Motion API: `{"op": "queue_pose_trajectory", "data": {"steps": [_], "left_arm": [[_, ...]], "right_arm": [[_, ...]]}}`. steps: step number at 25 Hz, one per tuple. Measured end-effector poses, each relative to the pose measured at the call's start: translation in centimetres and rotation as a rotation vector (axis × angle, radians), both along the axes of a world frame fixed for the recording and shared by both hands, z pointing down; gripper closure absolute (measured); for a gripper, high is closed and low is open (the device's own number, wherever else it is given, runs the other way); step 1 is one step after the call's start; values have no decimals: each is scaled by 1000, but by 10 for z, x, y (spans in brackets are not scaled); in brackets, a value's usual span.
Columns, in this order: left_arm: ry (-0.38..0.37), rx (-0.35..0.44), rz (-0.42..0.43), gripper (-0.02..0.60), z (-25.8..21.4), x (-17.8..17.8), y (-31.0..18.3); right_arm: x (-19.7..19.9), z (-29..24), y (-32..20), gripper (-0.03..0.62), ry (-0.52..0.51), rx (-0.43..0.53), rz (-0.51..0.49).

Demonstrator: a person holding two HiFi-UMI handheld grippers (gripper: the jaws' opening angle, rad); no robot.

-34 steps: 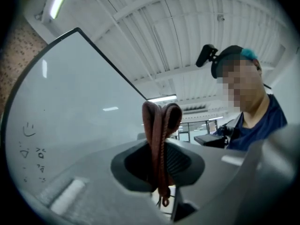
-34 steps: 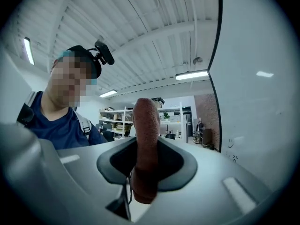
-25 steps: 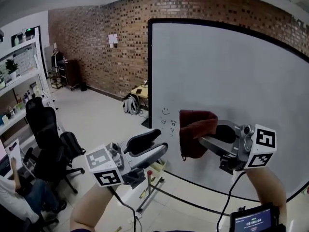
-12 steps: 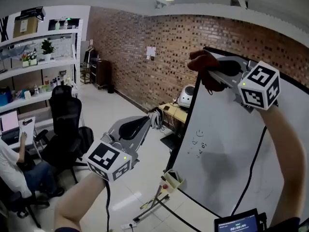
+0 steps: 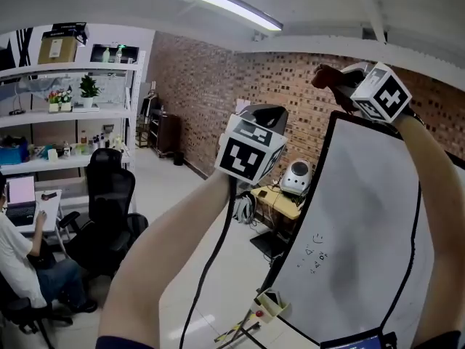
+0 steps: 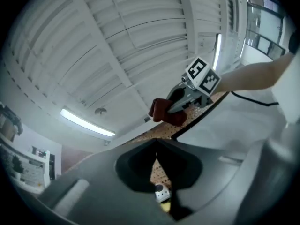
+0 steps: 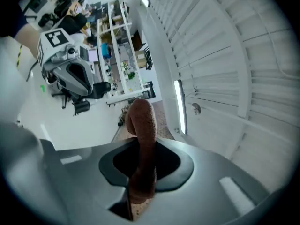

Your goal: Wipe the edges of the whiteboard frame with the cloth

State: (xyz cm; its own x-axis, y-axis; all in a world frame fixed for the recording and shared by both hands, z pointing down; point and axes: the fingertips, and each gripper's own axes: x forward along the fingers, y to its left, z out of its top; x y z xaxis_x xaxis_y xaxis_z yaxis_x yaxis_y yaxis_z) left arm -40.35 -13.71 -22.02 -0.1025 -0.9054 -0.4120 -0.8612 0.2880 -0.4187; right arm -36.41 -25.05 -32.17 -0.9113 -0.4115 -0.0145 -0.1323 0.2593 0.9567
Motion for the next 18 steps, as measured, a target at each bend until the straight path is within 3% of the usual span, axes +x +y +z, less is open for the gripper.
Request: {"op": "queue_pose_trajectory", "data": {"steps": [3, 5, 9, 18], "left_arm": [[3, 5, 46, 577, -17, 16, -26], [-12, -10, 85, 577, -9, 27, -43], [-75, -53, 131, 577, 14, 48, -68], [-63, -72, 232, 577, 21, 75, -82]], "right_arm": [[9, -15, -10, 527, 27, 178, 144], [6, -3, -16, 528, 98, 235, 195], [-2, 47, -49, 527, 274, 166, 277], [28, 63, -65, 526, 383, 121, 367]]}}
